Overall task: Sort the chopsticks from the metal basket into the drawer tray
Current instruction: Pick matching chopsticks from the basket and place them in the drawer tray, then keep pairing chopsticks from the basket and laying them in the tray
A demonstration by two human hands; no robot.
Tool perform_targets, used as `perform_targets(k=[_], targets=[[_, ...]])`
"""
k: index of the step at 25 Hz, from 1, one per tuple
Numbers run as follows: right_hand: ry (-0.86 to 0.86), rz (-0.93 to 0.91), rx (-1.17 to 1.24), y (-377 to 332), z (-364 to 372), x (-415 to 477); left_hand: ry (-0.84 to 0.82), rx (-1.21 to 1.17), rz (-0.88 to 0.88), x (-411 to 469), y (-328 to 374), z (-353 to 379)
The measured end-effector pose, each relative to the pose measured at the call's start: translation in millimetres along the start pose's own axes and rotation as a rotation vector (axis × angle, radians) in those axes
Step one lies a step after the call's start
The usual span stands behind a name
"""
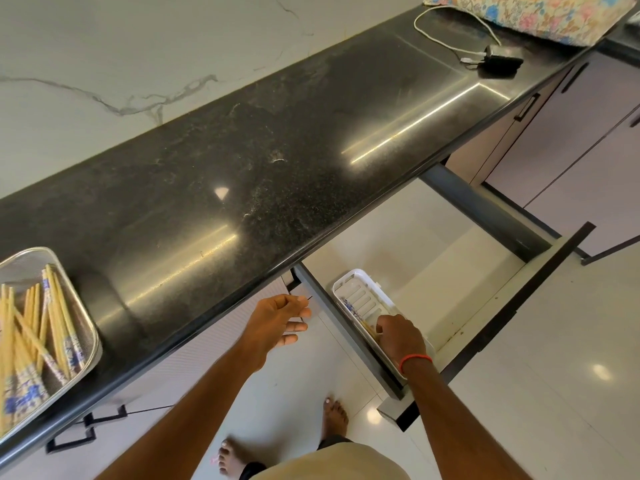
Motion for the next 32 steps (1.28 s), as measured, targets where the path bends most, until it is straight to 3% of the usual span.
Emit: perform_targets(k=[5, 14, 19, 32], targets=[[0.182, -0.048, 0.018, -37, -36, -4, 0.08, 0.038, 0.094, -17, 15, -26], [0.431, -0.476, 0.238, -186, -123, -3, 0.288, -0.043, 0.234, -57, 31, -100], [0.405, -0.684, 0.323, -279, -141, -16, 0.421, -0.196, 0.295, -95, 16, -174], [0.296, -0.882, 0.202, -458, -109, -50, 0.599, -0.48, 0.358, -138, -35, -315]])
Point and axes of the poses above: each hand's wrist, its own x-axis towards the middle knuckle, its own z-axis out of the palm, y = z × x, the point moved 3 cm from there along x, towards the middle knuckle, and after that the axes turned 7 degrees about -z, right-handed, at the moved point
